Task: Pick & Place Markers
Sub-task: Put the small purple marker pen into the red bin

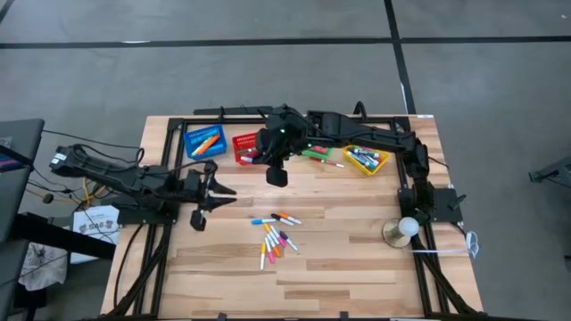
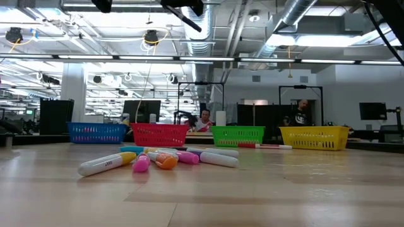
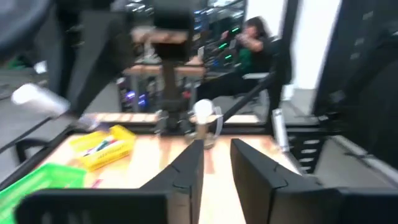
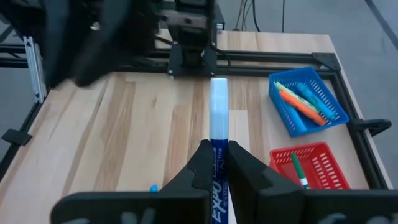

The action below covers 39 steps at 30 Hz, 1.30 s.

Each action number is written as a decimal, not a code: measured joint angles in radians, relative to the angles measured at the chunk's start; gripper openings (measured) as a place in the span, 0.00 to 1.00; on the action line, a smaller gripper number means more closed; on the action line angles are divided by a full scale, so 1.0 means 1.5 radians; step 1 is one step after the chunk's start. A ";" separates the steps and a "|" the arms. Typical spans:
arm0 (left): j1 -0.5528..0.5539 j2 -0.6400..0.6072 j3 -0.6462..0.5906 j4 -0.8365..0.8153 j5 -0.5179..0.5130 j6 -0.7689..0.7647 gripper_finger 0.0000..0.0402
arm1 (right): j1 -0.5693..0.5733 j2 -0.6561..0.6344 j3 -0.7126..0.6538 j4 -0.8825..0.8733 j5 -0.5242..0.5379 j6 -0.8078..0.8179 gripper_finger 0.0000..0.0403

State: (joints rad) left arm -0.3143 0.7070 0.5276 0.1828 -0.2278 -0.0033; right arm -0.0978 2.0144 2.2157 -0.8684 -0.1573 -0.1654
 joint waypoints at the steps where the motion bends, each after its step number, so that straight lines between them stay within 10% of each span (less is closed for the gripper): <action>1: 0.003 0.004 0.000 -0.003 -0.011 0.000 0.22 | 0.000 0.000 0.001 0.000 0.000 0.000 0.04; 10: 0.048 0.033 0.000 -0.005 -0.131 0.000 0.38 | 0.009 0.000 0.002 0.000 -0.001 0.000 0.04; 39: 0.165 0.172 0.000 0.218 -0.036 -0.013 0.41 | 0.026 0.000 0.002 0.087 -0.001 -0.002 0.05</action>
State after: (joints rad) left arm -0.0672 0.9653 0.5274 0.5091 -0.2825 -0.0231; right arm -0.0589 2.0144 2.2189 -0.7386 -0.1593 -0.1680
